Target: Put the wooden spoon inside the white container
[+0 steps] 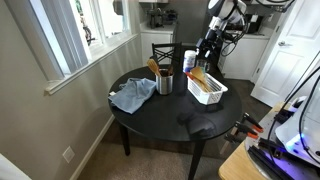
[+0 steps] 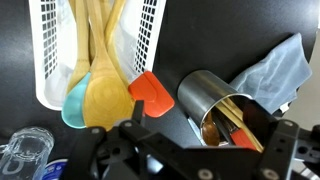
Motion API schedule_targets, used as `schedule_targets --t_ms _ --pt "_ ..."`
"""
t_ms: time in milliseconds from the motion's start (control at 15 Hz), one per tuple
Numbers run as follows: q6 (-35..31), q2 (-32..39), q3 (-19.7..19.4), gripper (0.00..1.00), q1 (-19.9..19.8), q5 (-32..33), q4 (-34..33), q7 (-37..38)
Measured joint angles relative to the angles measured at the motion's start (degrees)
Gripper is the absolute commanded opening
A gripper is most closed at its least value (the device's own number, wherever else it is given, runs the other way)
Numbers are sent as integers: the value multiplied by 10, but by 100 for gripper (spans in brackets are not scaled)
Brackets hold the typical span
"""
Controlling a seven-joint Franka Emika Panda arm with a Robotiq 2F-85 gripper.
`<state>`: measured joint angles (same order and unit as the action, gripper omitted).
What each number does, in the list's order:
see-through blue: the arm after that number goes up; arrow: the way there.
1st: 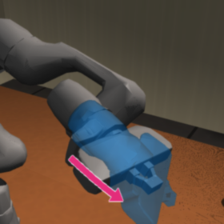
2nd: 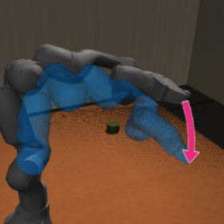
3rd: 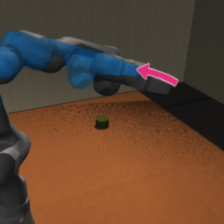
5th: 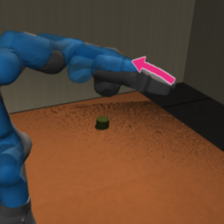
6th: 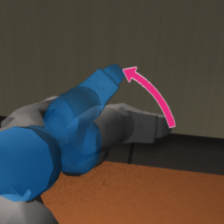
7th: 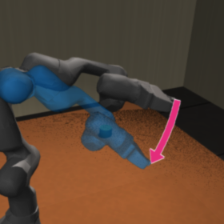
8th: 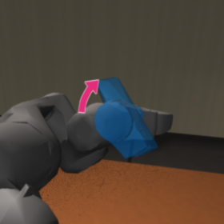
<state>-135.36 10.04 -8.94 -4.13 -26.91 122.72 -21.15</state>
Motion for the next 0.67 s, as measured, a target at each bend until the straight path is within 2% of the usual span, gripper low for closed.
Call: schedule_targets --t_ms 267,667 --pt "2 57 17 100 -43 0 -59 -49" --pt "0 196 68 100 -101 27 -195 -184"
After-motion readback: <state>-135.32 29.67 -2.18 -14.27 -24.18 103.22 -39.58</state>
